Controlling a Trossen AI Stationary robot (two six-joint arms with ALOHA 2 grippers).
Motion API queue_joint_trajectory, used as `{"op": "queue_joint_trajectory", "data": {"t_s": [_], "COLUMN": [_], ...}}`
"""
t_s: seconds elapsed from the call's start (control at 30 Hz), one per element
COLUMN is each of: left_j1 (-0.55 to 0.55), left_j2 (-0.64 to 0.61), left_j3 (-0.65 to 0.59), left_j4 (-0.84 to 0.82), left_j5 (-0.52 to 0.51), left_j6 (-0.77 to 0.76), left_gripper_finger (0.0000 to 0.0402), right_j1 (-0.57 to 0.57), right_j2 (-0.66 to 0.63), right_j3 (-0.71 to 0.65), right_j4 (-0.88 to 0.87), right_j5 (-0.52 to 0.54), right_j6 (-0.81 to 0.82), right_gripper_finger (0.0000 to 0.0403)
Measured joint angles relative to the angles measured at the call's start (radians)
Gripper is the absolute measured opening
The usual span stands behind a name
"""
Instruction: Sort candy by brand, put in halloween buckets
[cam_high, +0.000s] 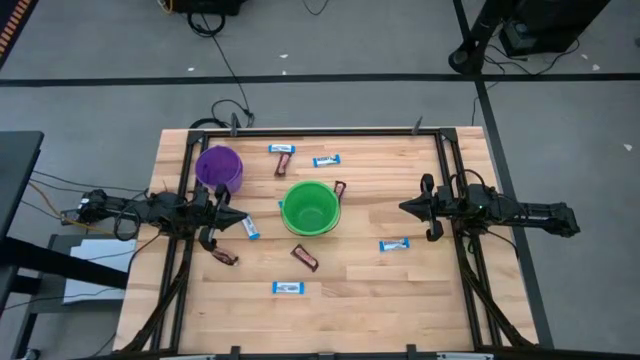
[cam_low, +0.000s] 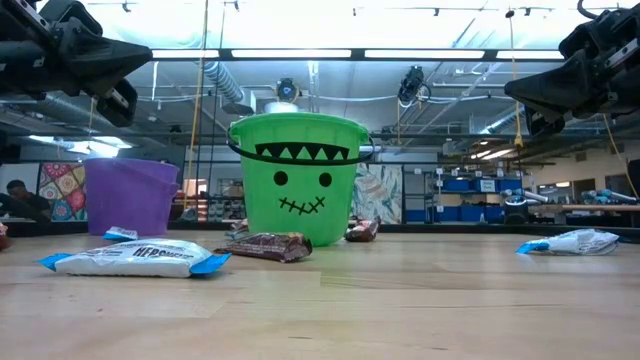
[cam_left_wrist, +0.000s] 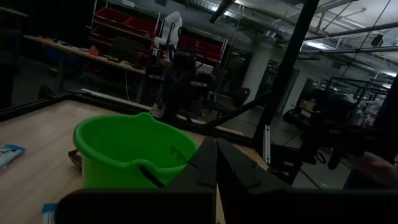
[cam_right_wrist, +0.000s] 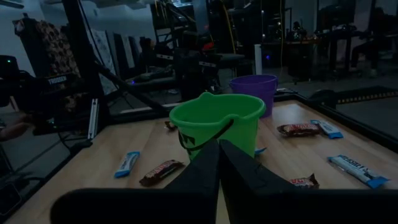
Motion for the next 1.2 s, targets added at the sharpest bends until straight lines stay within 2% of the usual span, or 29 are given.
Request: {"op": "queue_joint_trajectory", "data": {"t_s": [0.57,0.93,1.07,1.2], "left_j1": [0.0,0.0,0.0,0.0], "left_j2": [0.0,0.0,0.0,0.0], "left_j3": [0.0,0.0,0.0,0.0], "left_j4": [0.0,0.0,0.0,0.0], "left_j5": [0.0,0.0,0.0,0.0], "left_j6": [0.0,0.0,0.0,0.0], "left_gripper_finger": [0.0006,0.0006,0.0006,0.0006], "right_j1": [0.0,0.0,0.0,0.0], "right_j2": [0.0,0.0,0.0,0.012], "right_j3": [0.0,0.0,0.0,0.001], "right_j4": [0.0,0.096,0.245,0.428], "right_j5": [0.0,0.003,0.0,0.0], "right_j6": [0.0,0.037,0.067,-0.036], "right_gripper_finger": [0.0024,0.0024,0.0024,0.0024]}}
